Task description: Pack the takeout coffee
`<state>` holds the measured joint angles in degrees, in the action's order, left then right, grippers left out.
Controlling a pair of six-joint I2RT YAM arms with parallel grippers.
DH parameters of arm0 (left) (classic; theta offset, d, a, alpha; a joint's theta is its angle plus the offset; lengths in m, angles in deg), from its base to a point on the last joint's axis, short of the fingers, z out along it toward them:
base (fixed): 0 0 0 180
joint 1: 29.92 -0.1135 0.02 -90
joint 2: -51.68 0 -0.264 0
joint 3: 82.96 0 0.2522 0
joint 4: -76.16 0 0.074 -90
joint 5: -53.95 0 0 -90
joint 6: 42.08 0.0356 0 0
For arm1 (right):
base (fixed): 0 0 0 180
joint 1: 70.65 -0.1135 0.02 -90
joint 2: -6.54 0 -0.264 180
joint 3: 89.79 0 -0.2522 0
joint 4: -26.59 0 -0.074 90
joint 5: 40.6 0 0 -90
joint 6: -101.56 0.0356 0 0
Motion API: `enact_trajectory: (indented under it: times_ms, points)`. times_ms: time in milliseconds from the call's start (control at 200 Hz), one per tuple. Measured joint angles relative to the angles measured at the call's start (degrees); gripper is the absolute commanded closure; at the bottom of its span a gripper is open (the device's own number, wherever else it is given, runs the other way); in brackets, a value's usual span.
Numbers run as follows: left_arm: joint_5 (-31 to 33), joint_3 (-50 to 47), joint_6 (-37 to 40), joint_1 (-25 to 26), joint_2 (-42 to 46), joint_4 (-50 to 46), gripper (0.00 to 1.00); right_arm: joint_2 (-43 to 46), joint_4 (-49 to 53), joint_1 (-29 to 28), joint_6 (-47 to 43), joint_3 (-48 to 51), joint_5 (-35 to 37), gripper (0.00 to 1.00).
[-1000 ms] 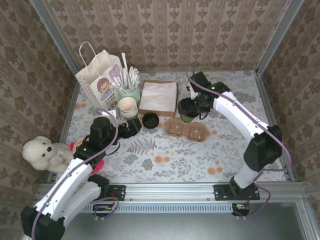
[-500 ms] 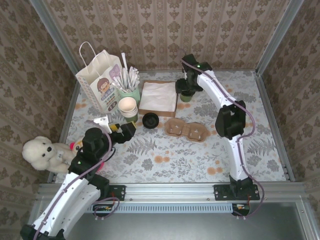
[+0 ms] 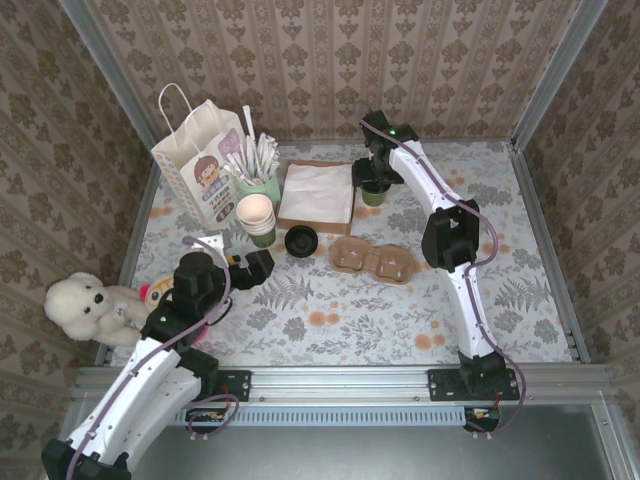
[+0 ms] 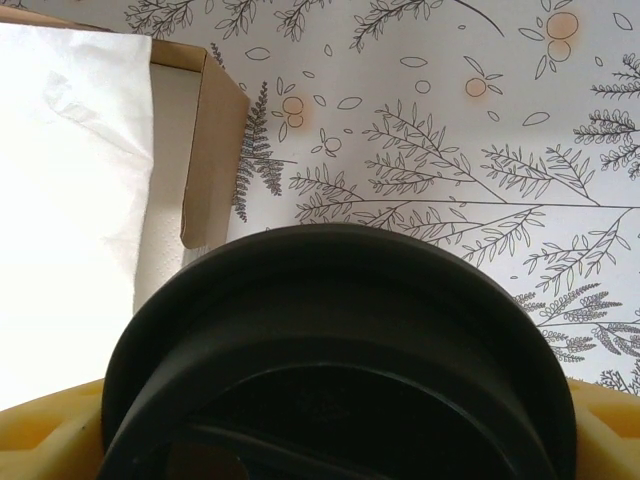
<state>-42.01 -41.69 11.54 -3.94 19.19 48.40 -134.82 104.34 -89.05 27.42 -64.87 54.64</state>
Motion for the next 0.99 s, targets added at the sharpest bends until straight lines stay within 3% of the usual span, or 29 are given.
enact_trajectory:
  times_ms: [675,995]
  points:
    - [-0.1,0.0,-0.4,-1.0,-1.2,-0.6,0.0,-0.5,-4.8,0.0,3.9,0.0,-1.5,0.0]
    - [-0.4,0.0,-1.4,-1.4,-2.9,-0.6,0.0,-0.3,-5.7,0.0,3.8,1.2,-0.9,0.0]
